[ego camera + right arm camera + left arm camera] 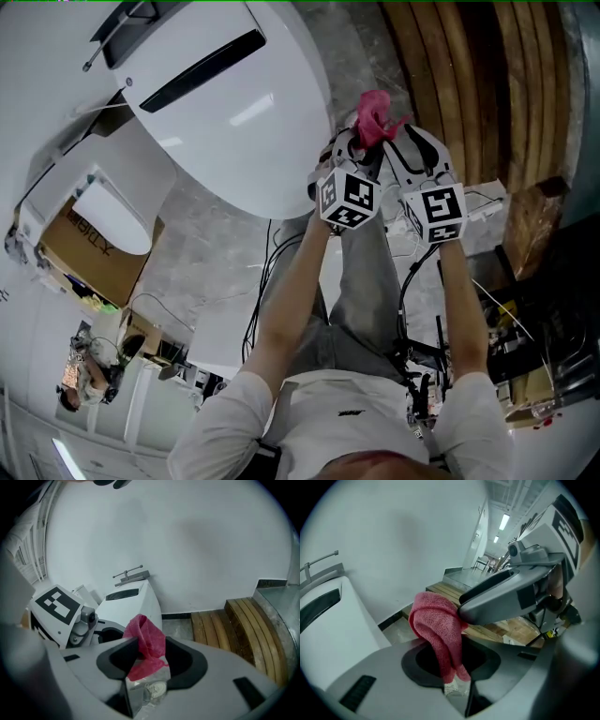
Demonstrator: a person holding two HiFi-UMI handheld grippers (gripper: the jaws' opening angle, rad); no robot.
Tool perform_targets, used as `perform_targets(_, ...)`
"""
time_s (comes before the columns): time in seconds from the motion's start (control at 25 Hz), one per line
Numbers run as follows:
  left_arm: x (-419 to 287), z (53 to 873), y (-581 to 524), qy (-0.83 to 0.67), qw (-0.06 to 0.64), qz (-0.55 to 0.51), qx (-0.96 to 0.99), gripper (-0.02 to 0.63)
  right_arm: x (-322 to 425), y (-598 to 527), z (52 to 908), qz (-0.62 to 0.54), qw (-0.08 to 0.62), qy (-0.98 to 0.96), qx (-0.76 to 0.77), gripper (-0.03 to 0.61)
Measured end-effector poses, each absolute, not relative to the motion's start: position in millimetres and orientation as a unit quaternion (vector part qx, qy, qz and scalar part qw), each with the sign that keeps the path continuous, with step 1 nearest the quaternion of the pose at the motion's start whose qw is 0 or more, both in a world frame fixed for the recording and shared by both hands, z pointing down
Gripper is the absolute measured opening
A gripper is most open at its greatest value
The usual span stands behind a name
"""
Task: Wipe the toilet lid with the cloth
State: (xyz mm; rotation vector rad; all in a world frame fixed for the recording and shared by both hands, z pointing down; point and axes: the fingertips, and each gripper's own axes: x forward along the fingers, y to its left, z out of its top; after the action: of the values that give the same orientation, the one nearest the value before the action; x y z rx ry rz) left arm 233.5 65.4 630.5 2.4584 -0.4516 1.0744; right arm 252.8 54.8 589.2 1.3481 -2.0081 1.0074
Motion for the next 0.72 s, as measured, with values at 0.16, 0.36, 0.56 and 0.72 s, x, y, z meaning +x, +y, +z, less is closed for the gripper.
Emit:
perform_targets(0.16,220.1,637.1,77.7,-0.166,0.213,0.393,0.879,0.109,246.2,69.8,592.2,0.374,0.26,-0.739,0.497,0.192)
perform_targets(0.36,196.2,638.5,86.3,-0.175,0.206,0.4,0.876,0.109,232.9,82.9,588.7,0.368,0.26,-0.738,0.502,0.192)
perform_targets(0.56,164.6,639.6,91.8,-0.199,0.203,0.414,0.865,0.109,211.0,93.8,581.3,0.355,0.267,-0.744,0.499,0.192)
perform_targets(0.72,137.3,646.3,95.1,-0.217,0.204,0.423,0.856,0.107,189.0,98.4,580.5,0.35,0.268,-0.749,0.494,0.192)
